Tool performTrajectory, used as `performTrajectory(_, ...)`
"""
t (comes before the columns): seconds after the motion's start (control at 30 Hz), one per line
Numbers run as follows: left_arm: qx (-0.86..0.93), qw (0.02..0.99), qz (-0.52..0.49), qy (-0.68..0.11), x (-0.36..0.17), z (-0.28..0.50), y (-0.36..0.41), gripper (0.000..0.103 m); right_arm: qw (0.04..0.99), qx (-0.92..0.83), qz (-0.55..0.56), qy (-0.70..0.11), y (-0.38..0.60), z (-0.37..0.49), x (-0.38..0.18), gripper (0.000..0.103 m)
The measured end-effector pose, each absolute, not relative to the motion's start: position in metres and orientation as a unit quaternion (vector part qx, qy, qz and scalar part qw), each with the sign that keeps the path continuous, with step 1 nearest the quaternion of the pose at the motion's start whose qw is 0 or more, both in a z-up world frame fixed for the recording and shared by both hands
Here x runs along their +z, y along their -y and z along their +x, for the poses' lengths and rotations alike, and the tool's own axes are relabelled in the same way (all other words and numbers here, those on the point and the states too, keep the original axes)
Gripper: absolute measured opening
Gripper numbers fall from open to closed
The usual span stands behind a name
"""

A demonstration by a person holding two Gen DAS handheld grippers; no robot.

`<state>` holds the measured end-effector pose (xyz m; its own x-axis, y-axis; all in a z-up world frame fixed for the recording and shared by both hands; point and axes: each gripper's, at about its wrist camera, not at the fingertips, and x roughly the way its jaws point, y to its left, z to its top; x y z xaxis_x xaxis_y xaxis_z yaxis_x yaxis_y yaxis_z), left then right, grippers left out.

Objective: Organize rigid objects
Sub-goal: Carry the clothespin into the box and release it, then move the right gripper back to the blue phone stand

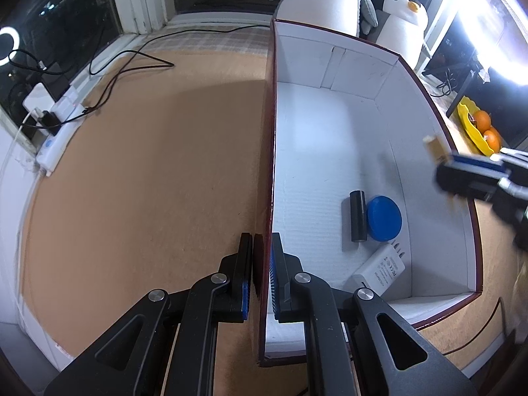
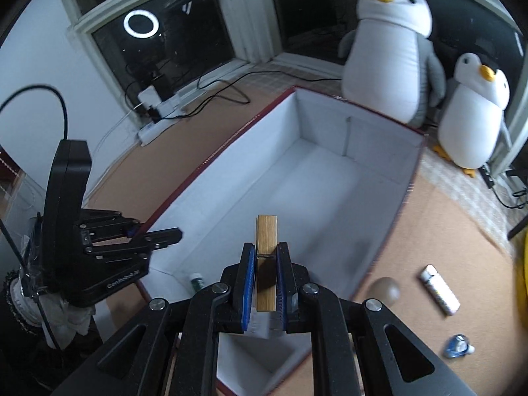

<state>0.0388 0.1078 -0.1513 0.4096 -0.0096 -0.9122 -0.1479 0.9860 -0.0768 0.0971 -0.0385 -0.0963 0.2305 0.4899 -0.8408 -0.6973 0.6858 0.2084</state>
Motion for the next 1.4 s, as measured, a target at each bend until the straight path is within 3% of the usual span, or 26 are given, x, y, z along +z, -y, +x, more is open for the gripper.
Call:
performTrajectory(0.57,0.033,0.838,-0.077,-0.539,-0.152,0.039,-0.111,0.008,0.766,0.385,-0.113,-0.503,0.004,0.080,-0.121,0.012)
performTrajectory(0.63,0.032,0.838,-0.078,-0.539,-0.152,0.039,-0.111,0.008,0.768,0.388,-0.113,-0.497,0.004,0.078,-0.118,0.017)
performTrajectory(0.7,0.032,0.838,-0.079,-0.538,-0.153,0.039,-0.111,0.008,0.771,0.390,-0.112,-0.491,0.004,0.077,-0.115,0.041)
performTrajectory(0.77,0.032,0.839,-0.079,-0.538,-0.153,0.039,-0.111,0.008,0.776,0.388,-0.111,-0.485,0.005,0.075,-0.112,0.050)
performTrajectory(1.4,0.034,0.838,-0.073,-0.540,-0.152,0.039,-0.109,0.008,0.804,0.353,-0.073,-0.473,0.093,0.073,-0.084,0.050)
